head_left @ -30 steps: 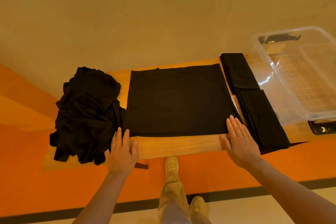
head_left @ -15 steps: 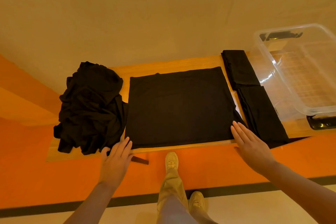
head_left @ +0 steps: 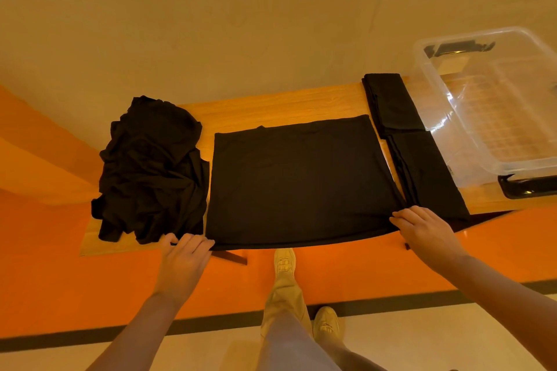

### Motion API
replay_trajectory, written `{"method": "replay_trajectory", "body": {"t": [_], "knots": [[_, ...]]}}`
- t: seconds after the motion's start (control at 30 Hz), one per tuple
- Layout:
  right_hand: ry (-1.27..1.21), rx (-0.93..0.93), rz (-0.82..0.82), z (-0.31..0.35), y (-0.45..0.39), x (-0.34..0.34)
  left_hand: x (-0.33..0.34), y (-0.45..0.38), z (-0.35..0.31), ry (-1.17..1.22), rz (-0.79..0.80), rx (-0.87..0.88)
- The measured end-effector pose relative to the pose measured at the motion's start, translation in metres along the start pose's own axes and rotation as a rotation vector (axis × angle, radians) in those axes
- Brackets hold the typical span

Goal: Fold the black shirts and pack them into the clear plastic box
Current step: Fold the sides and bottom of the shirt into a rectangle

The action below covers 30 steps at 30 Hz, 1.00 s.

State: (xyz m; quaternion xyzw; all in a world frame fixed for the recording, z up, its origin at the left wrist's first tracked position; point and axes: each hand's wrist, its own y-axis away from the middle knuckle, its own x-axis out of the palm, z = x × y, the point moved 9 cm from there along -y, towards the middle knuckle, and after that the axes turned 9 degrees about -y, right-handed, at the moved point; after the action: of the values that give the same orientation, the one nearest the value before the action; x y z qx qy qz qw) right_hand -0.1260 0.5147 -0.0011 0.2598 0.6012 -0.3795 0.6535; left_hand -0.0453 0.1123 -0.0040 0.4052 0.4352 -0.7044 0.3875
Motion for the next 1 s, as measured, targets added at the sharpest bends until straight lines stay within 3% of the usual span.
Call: {"method": "replay_trajectory", "body": {"t": [0.2,0.37,0.6,0.8,1.0], "knots": [[-0.094,0.023,-0.106,-0.008,0.012,-0.022,-0.015,0.004,0.004,0.085,-0.002,-0.052],[-0.226,0.038,-0.109,-0.022,0.020,-0.029,-0.021,0.004,0.021,0.226,0.071,-0.202],[-0.784,0.495,-0.053,-0.059,0.018,-0.037,-0.013,0.002,0.057,0.708,0.228,-0.725],[-1.090,0.706,-0.153,-0.077,-0.006,-0.045,-0.018,-0.028,0.069,0.917,0.189,-0.833],[-1.205,0.801,-0.224,-0.092,-0.045,-0.052,-0.008,-0.075,0.090,0.890,0.182,-0.818]]}}
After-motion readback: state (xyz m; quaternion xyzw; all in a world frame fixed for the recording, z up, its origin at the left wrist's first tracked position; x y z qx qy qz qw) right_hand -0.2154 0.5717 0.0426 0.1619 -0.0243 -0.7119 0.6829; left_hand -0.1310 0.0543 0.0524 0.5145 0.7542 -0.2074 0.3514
